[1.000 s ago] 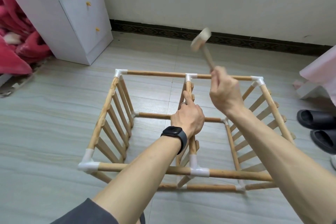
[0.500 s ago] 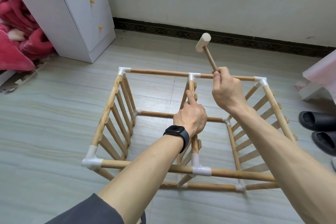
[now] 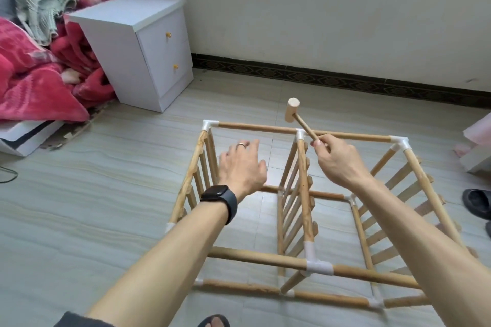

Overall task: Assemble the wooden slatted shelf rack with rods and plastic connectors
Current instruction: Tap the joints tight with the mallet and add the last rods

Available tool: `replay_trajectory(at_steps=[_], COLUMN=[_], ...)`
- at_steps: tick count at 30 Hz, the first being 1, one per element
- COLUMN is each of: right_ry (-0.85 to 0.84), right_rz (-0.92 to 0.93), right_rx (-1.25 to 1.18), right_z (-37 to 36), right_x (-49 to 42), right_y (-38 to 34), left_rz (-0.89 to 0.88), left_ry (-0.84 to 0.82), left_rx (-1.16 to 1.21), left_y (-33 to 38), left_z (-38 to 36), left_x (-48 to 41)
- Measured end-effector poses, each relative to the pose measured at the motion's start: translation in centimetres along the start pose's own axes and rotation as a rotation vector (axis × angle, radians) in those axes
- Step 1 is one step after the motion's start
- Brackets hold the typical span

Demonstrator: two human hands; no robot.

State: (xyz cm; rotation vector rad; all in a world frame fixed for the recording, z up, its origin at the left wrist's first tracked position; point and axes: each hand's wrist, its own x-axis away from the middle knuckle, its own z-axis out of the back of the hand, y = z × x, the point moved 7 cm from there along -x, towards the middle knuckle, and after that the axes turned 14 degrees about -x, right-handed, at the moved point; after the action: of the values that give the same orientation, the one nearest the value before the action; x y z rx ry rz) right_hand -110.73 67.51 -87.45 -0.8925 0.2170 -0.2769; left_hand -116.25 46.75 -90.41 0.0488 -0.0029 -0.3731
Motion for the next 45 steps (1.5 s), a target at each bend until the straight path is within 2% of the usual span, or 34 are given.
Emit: replay_trajectory(at_steps=[1,3,5,7,9,13,20,24,26,29,30,32,34,37,38,39,41,43,45], right_ry=[-0.02,-0.084,-0.145,-0.165,-0.175,-0.177,-0.234,-0.224,-0.175,-0.06,-0.078,-0.232,-0.247,-0.09,-0.086,-0.13,-0.306,-0.271,-0.131], right_rz=[0.014,0.027,0.034,0.064,0.1,0.107,0.102,0.157,0.215,0.327,0.301,0.147,0.097,0.211,0.213,0.189,0.098,0.124,0.239], right_rx=[-0.005,-0.026,-0.027,0.008,0.015,0.003,0.26,0.345,0.277,0.038,0.06,0.291,0.401,0.132,0.078,0.111,0.341,0.367,0.141], right_z=[-1.1,-3.8,-6.8,-9.4,-11.6,-14.7,-16.3,-16.1,-15.5,-14.4,-14.6,-16.0,-15.8,-14.5,-14.5,-15.1,-16.6,-16.3,-15.4], right_x=[0.1,0.1,-0.1,-0.7,-1.3,-2.9,-4.3,-4.5,-4.8,-4.3,-4.2,-4.3,-5.0,-5.5,-5.4,-5.3,-5.1,-5.7,-5.7], right_y=[-0.9,-2.7,-4.6,-6.7,-8.6,-10.3,-10.0,-11.0,-12.2,-13.7,-13.6,-12.1,-11.9,-13.4,-13.3,-12.9,-11.7,-12.7,-14.4], left_rz=[0.089,0.286,0.418,0.46,0.438,0.382,0.374,0.383,0.38,0.381,0.381,0.381,0.38,0.38,0.382,0.383,0.378,0.379,0.383], left_ry=[0.09,0.089,-0.066,-0.212,-0.185,-0.041,0.003,0.011,0.016,0.018,0.02,0.028,0.028,0.029,0.03,0.031,0.036,0.04,0.045], left_rx=[-0.093,-0.143,-0.056,0.099,0.211,0.129,0.119,0.119,0.118,0.114,0.107,0.098,0.098,0.1,0.098,0.095,0.1,0.1,0.098], left_y=[-3.2,-9.1,-12.9,-14.2,-13.9,-13.4,-13.8,-13.9,-13.9,-13.9,-13.9,-14.0,-13.9,-14.0,-14.0,-13.9,-13.8,-13.8,-13.9], left_z=[1.0,1.6,0.4,-1.5,-2.5,-2.4,-2.4,-2.6,-2.8,-2.9,-2.9,-2.8,-2.8,-2.8,-2.8,-2.9,-2.8,-2.8,-2.8], left_x=[0.3,1.4,2.3,3.0,3.6,3.4,3.0,2.9,2.9,2.8,2.7,2.6,2.7,2.6,2.6,2.5,2.5,2.5,2.5])
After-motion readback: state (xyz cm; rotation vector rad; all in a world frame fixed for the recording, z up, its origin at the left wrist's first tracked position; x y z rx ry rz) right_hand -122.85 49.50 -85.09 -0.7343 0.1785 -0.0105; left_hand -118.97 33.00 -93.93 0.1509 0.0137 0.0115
